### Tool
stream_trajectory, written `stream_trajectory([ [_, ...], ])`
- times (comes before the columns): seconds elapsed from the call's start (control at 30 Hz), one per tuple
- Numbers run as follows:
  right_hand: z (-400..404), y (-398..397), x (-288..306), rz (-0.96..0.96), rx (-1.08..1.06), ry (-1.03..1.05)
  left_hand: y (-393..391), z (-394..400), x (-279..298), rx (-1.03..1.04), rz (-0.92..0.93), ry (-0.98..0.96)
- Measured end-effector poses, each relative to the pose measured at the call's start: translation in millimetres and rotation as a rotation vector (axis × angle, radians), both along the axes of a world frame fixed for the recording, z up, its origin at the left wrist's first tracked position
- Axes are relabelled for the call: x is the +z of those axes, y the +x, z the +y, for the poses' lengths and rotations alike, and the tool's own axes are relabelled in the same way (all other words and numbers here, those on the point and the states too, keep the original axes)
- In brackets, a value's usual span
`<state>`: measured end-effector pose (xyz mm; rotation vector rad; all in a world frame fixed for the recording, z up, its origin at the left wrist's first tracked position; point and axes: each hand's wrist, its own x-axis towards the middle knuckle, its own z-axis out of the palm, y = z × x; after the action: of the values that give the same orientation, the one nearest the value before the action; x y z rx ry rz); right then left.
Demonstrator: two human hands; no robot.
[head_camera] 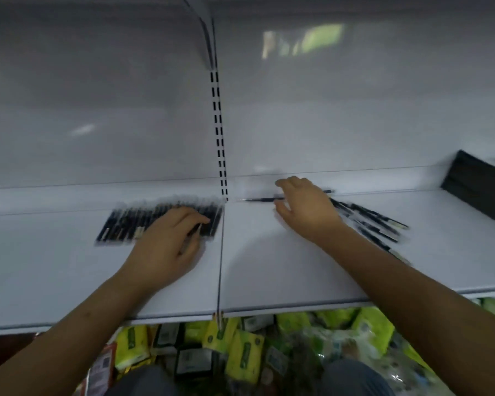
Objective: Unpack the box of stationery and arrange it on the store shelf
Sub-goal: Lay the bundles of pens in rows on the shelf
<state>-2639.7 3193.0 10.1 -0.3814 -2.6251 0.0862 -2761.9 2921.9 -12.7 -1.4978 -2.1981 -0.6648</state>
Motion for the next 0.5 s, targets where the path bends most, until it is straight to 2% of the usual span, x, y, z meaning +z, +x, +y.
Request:
stream_trajectory([
  [0.1,61.0,46.7,0.7,-0.147,-0.328,-0.034,15.8,55.8,-6.7,-0.064,-0.053,-0.006],
  [0.17,85.6,75.5,-9.9,-0.263,-0.413,-0.144,14.2,95.8,-13.9,-0.029,-0.123,-0.025],
  [0.2,93.4,85.8,-17.7,-0.277,-0.406,-0.174,11.4,114.9,-17.5,0.020,-0.152,-0.045],
  [0.33,108.9,96.1,-33.5,-0.108,-0.322,-0.172,4.7,174.6,-24.1,0.268,-0.207,-0.134],
  [0.4,108.8,88.0,-31.8,-0.128,-0.293,-0.176,1.7,189.5,-24.7,0.378,-0.189,-0.122],
  [0.5,109.2,77.2,-29.8,-0.171,-0.243,-0.161,-2.2,193.7,-26.3,0.431,-0.139,-0.073],
])
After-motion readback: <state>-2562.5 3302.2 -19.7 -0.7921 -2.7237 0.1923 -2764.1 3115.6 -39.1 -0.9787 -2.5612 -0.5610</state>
